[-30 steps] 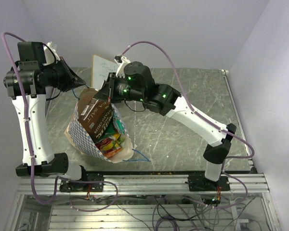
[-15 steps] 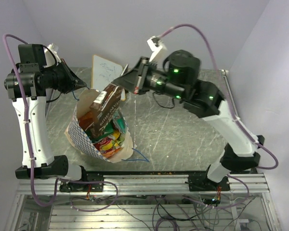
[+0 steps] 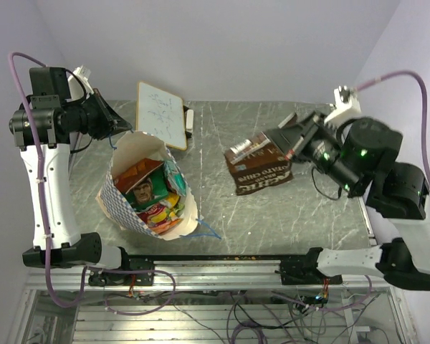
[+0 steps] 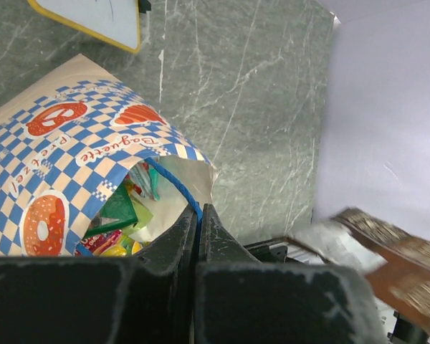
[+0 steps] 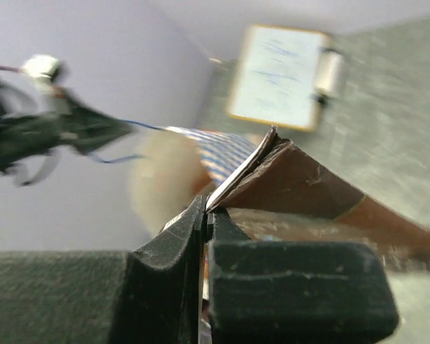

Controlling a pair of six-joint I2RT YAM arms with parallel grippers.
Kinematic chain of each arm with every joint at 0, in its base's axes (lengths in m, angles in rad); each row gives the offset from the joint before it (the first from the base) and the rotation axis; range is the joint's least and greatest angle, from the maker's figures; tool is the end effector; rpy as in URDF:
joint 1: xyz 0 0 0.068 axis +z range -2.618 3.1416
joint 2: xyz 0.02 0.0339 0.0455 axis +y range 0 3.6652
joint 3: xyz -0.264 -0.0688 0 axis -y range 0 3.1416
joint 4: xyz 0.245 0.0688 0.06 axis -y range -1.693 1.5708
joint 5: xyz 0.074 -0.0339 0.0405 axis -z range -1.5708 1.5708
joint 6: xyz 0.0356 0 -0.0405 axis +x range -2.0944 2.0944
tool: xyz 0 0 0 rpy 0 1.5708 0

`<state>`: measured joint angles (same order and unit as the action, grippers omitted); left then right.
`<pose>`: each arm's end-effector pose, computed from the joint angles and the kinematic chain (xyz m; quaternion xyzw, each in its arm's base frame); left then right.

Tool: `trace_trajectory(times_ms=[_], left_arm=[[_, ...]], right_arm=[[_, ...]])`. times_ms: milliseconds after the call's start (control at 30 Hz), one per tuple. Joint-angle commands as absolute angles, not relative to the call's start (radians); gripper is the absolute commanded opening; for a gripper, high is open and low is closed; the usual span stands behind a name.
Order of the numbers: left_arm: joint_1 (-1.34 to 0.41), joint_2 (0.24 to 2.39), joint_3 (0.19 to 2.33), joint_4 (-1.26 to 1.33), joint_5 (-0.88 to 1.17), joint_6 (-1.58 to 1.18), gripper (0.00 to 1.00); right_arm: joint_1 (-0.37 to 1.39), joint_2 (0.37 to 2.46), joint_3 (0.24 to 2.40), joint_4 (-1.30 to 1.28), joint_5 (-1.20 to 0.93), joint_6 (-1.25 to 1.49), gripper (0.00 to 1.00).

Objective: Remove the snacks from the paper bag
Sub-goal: Place the snack at the center of the board.

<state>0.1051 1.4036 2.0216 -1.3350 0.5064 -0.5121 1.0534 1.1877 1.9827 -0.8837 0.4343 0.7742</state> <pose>0.2208 0.0059 0.4956 -0.1688 0.8711 -0.3043 0.3465 0.0901 0.1281 0.5659 0.0438 0.7337 0.4249 0.5285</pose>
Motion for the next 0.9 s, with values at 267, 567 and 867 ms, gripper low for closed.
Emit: trace_trajectory(times_ms=[267, 567, 867], left_arm=[[0.114, 1.323, 1.925, -1.221, 0.626, -0.554, 0.07], [0.115, 1.314, 1.877, -1.178, 0.640, -0.585, 0.07], [0.115, 1.334, 1.881, -1.225, 0.632, -0.514, 0.07]], right_arm=[[1.051, 0.765, 1.370, -1.293, 0.820, 1.295, 0.00], [1.052, 0.838, 1.204, -1.236, 0.888, 1.267, 0.00], [0.563, 1.178, 1.065, -0.591, 0.516, 0.710, 0.00]])
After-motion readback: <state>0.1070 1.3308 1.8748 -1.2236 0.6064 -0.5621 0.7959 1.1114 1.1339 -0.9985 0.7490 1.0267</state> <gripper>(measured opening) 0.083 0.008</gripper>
